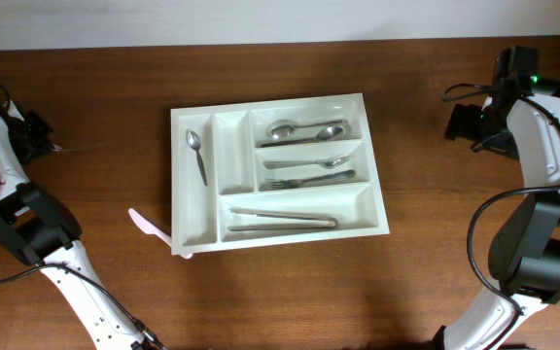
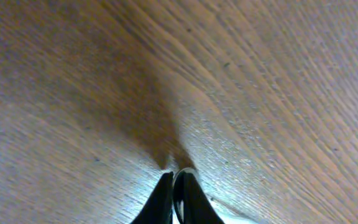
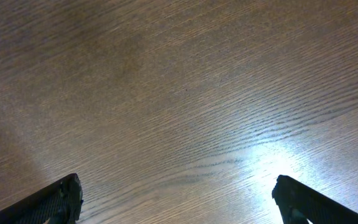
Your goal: Pack container
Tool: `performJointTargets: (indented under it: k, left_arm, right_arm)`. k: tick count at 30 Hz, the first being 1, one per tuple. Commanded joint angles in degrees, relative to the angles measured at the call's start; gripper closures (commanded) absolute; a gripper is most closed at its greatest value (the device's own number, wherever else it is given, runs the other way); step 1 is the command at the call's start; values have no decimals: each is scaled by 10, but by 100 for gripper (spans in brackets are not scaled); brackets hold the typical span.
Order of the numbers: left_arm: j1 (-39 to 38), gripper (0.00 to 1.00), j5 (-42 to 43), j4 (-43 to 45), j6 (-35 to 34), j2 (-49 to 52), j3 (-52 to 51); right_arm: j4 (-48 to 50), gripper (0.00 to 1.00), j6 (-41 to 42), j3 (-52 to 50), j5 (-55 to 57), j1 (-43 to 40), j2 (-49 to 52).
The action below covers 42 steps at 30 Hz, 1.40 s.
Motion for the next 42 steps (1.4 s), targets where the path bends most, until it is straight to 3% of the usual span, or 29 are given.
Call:
performJointTargets:
  k: [1, 16, 24, 31, 37, 42]
  left_arm:
    - [1, 98, -2, -2, 6, 7, 2]
    - [-2, 98, 96, 12, 6, 7, 22]
    - [-23, 98, 102, 0, 11, 7, 100]
    - [-51, 98, 173, -7, 17, 7, 180]
    - [-91, 98, 215, -35, 75, 6, 226]
    - [-132, 98, 247, -77, 195, 4, 226]
  right_arm:
    - [0, 1, 7, 11, 1, -2, 2]
    - [0, 1, 7, 11, 1, -2, 2]
    - [0, 1, 7, 11, 1, -2, 2]
    - [0, 1, 7, 11, 1, -2, 2]
    - [0, 1, 7, 11, 1, -2, 2]
    - [0, 1, 7, 11, 1, -2, 2]
